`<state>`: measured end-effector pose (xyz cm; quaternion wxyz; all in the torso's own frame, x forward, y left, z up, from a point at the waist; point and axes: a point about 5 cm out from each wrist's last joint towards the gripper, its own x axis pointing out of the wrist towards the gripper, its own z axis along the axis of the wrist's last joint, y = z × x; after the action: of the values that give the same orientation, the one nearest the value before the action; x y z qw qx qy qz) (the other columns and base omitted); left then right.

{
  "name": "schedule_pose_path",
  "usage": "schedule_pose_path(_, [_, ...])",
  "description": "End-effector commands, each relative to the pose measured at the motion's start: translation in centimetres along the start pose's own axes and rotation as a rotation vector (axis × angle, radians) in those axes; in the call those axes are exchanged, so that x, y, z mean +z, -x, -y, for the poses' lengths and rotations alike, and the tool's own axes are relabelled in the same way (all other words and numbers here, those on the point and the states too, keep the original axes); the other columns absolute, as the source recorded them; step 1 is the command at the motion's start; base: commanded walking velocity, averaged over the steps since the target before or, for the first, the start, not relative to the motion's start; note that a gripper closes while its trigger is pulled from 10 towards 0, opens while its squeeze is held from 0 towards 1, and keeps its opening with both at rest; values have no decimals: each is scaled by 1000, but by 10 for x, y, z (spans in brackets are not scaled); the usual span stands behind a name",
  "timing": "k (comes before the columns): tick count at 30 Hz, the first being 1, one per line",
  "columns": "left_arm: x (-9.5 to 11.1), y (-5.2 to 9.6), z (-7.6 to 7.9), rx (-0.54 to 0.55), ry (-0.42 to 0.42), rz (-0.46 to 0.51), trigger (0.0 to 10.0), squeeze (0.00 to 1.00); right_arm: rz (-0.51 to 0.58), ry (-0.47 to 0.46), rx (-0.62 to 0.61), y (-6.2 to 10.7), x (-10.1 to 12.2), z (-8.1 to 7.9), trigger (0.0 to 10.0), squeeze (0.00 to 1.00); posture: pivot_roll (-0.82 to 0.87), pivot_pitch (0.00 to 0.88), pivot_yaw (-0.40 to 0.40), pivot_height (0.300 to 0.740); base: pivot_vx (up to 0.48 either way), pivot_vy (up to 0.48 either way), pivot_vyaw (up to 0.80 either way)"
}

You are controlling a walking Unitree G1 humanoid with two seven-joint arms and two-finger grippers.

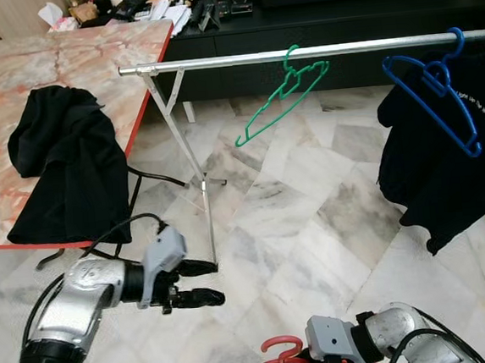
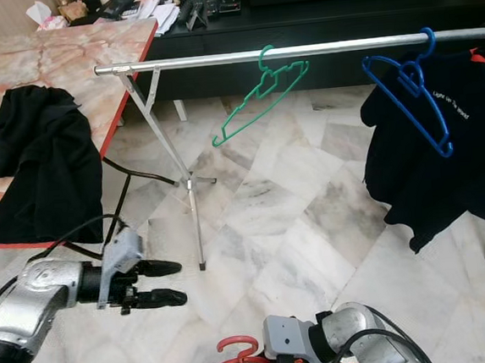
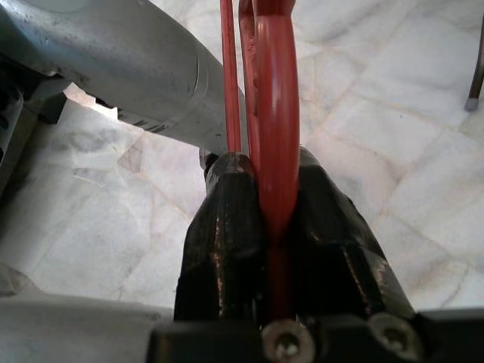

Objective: Hang hanger

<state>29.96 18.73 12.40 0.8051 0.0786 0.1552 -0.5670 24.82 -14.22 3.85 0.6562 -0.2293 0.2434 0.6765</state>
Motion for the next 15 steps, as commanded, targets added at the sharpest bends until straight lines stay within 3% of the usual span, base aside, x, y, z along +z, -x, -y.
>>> schedule_pose_path(1, [-9, 15, -5, 78, 89, 41, 10000, 1000, 1, -3, 23, -3, 0, -3, 0, 0, -150, 171, 122, 740, 0, 0, 0])
schedule_pose_path(3, [-14, 19, -8, 132, 130, 68, 10000, 1000, 2, -3, 20, -4, 1, -2, 0, 0, -157, 168, 128, 740, 0, 0, 0])
schedule_pose_path(6, [-27, 26, -20, 324, 222, 139, 10000, 1000, 16, -7, 17, -8, 4, -1, 0, 0, -157, 166, 127, 740, 0, 0, 0])
schedule_pose_path(7, [-33, 29, -25, 411, 256, 152, 10000, 318, 13, -7, 20, -9, 4, -2, 0, 0, -158, 168, 127, 740, 0, 0, 0])
schedule_pose_path(8, [-43, 32, -28, 494, 299, 165, 10000, 0, 8, -10, 27, -10, 2, -3, 0, 0, -157, 168, 126, 740, 0, 0, 0])
schedule_pose_path(12, [-58, 34, -25, 546, 379, 157, 10000, 0, 9, -14, 28, -9, 1, -5, 0, 0, -136, 167, 122, 740, 0, 0, 0])
schedule_pose_path(15, [-79, 33, -17, 583, 372, 55, 10000, 0, 35, -37, 2, -9, 2, -3, 0, 0, -83, 187, 108, 740, 0, 0, 0])
